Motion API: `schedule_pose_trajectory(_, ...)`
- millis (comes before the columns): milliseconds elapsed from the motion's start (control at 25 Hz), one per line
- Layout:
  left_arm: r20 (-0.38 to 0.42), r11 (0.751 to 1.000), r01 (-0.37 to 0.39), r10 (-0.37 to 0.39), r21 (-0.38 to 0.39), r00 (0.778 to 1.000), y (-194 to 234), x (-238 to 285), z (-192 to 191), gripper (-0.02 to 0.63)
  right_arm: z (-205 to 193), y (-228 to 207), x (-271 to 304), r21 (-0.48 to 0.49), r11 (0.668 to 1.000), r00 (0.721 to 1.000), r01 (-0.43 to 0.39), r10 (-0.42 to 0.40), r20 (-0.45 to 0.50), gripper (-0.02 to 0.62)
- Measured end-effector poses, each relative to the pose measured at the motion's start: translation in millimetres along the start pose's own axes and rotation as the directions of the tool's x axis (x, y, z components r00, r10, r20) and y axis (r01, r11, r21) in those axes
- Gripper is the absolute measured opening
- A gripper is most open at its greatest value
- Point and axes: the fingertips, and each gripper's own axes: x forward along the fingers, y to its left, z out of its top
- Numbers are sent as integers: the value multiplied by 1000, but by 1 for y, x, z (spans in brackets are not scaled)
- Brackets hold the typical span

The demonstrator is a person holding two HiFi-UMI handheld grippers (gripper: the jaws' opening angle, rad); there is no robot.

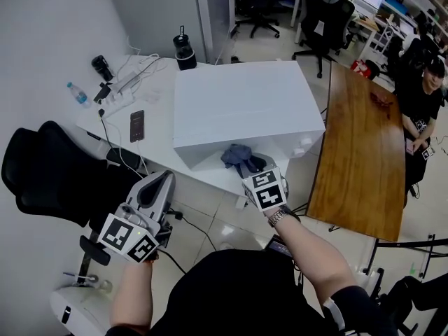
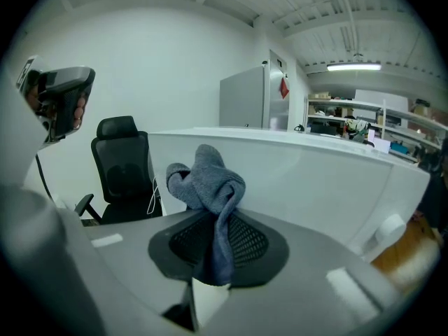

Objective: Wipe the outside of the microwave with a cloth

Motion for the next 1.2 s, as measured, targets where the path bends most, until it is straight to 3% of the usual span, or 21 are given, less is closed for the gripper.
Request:
schedule_pose_trajectory(720, -30, 999, 47, -46, 7, 998, -90, 86, -1, 5, -40, -134, -67, 82, 991, 994, 105, -105, -6, 60)
schedule_pose_trajectory(1200, -34, 999, 37, -37, 17, 999, -131, 102, -4, 5, -53, -162, -98, 84, 992, 995, 96, -96, 3, 60)
